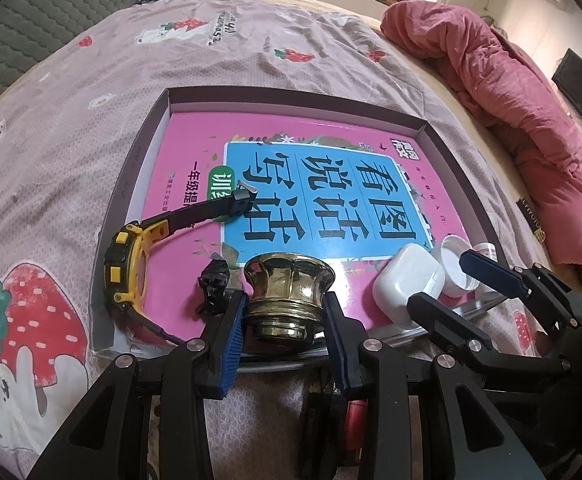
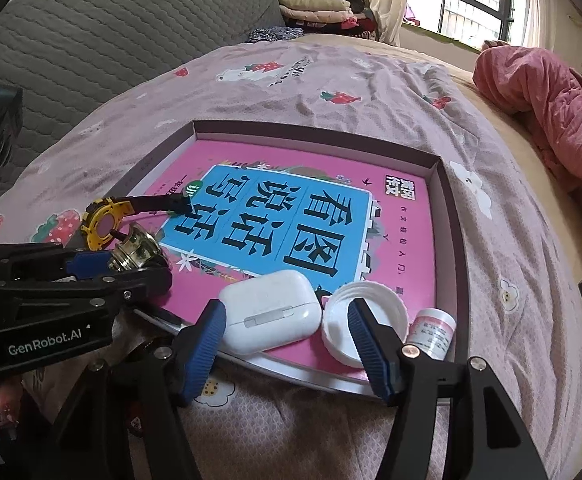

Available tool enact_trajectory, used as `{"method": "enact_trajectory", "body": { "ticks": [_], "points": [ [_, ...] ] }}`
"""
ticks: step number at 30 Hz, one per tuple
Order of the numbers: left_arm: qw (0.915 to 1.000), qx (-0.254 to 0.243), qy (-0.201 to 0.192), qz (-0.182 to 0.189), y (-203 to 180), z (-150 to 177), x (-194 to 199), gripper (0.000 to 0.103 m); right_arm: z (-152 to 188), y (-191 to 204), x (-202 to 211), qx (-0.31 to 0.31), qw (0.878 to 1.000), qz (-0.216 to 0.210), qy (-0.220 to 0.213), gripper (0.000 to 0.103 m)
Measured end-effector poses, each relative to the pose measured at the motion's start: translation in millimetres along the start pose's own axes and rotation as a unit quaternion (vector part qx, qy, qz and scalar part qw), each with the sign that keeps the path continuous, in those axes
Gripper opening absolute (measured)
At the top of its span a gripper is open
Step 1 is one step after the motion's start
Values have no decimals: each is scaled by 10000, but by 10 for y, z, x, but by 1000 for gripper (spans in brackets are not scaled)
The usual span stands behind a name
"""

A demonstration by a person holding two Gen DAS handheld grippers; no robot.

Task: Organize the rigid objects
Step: 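Lower earbuds case into tray and open right tool while left holds brass cylinder above, then lower brass cylinder into tray beside the watch and open left tool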

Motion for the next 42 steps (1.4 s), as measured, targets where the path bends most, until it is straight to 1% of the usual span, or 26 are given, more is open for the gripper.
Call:
{"method": "enact_trajectory", "body": {
  "ticks": [4, 9, 13, 17, 21, 30, 32, 34, 42],
  "points": [
    [10000, 8, -2, 1, 2, 1, 16, 38, 5, -17, 49, -37, 10000, 4, -61, 63],
    [10000, 4, -16, 33, -9, 6, 39, 38, 18, -67, 162, -305, 9992, -110, -238, 63],
    [10000, 5, -18, 43, -18, 8, 50, 38, 27, -93, 236, -366, 9988, -77, -319, 63],
    [10000, 0, -27, 60, -21, 13, 58, 38, 89, -106, 292, -462, 9981, -125, -386, 63],
    [9999, -5, -9, 141, -52, 23, 78, 44, 129, -126, 311, -528, 9977, -110, -407, 63],
    [9999, -35, 6, 142, -78, 38, 114, 45, 117, -192, 354, -684, 9964, -111, -491, 64],
    [9999, -44, 10, 145, -84, 42, 131, 46, 111, -207, 364, -693, 9963, -89, -509, 64],
    [9999, -50, 10, 154, -94, 44, 152, 50, 112, -222, 380, -714, 9960, -67, -525, 64],
    [9998, -84, -58, 144, -137, 58, 257, 51, 115, -226, 467, -739, 9954, -42, -616, 64]
  ]
}}
Point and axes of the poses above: each gripper's, at about its wrist camera, not at the fingertips, and x roughly against the way its jaws point, y to its left, z to its underside, the point moved 7 cm from there along -x, roughly the way its jaws point, and after that the axes turned 5 degrees about y, right-handed, at the moved point
